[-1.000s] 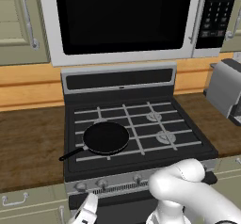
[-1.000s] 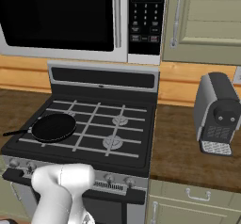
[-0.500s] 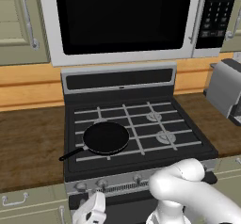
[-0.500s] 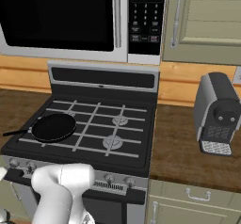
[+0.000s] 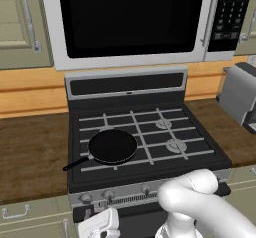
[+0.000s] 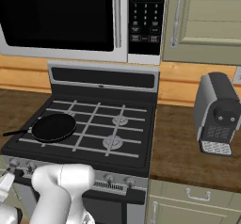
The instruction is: Turn off the front left burner of the stove.
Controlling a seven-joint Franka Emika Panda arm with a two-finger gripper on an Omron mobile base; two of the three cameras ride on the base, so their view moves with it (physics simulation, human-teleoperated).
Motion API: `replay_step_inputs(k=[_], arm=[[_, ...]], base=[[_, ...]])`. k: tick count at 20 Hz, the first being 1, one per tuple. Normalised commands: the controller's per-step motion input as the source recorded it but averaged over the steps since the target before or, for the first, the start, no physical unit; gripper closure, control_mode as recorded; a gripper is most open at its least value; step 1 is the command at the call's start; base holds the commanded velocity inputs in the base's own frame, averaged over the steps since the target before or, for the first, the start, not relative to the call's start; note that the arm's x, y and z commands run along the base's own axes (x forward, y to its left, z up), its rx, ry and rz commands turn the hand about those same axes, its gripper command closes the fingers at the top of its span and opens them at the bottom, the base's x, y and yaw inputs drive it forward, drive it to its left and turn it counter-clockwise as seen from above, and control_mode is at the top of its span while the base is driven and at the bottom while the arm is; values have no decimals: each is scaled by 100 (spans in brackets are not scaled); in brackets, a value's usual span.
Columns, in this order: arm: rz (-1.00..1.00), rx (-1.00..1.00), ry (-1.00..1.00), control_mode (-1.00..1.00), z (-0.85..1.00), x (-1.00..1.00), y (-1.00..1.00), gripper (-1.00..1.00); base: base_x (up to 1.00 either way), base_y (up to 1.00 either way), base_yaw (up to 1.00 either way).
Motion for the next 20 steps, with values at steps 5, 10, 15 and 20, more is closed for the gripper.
replay_step_inputs(k=[5,10,15,20], arm=[[3,0,5,-100,0,14,19,-100],[4,-4,8,-100,-13,14,20,-100],[2,-1,0,-100,-31,7,8,-100],[1,-1,0,-100,-32,29,13,-100]], base=[[0,0,0],[0,0,0],[0,0,0],[0,0,0]])
